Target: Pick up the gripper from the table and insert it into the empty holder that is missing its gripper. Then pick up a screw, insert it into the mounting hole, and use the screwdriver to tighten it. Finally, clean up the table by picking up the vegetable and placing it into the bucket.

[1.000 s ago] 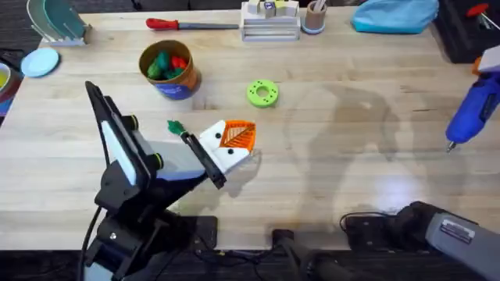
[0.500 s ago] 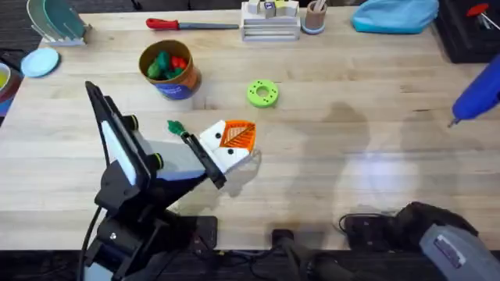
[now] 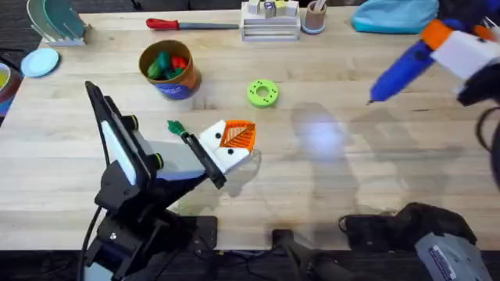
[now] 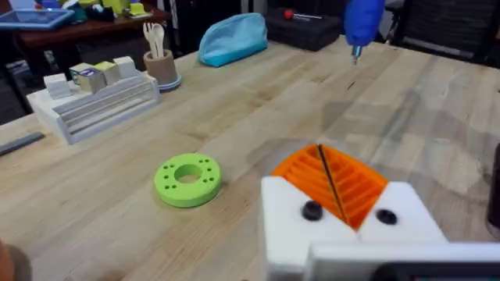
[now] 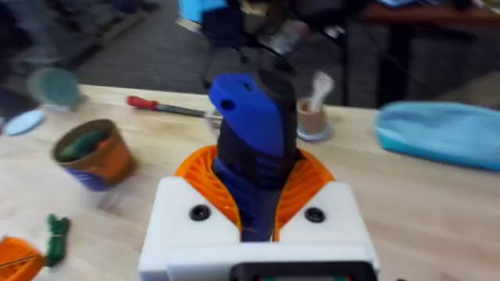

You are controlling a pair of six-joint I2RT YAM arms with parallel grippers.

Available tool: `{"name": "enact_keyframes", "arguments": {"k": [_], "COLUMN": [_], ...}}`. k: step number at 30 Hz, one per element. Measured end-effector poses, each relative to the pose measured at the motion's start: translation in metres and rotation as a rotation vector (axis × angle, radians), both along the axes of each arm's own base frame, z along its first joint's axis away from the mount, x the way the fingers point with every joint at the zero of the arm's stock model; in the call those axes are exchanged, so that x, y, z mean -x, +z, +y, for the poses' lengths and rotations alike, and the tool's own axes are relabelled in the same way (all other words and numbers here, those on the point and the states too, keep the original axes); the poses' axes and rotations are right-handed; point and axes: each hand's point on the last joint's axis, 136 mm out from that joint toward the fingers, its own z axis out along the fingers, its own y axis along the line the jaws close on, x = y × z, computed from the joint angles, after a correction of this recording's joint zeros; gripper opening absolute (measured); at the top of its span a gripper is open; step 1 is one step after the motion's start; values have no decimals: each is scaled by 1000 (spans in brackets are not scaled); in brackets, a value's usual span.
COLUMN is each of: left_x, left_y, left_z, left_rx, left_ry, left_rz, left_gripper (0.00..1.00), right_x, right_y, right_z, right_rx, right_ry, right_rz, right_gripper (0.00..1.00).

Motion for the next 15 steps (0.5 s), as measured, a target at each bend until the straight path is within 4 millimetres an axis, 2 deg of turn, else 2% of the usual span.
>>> {"name": "enact_keyframes", "arguments": {"k": [8,15], "left_x": [0,0], "left_y": [0,0], "left_z": [0,0], "left_rx": [0,0], "left_ry": [0,0], "left_rz": [-1,0], "left_gripper": [5,5], "right_x": [-2,-16], "right_y": [7,15], "right_z": [67,132], "right_rx": [-57,-74], "right_ry": [278,509], "right_rz": [-80,-158], "right_gripper": [154,151]}}
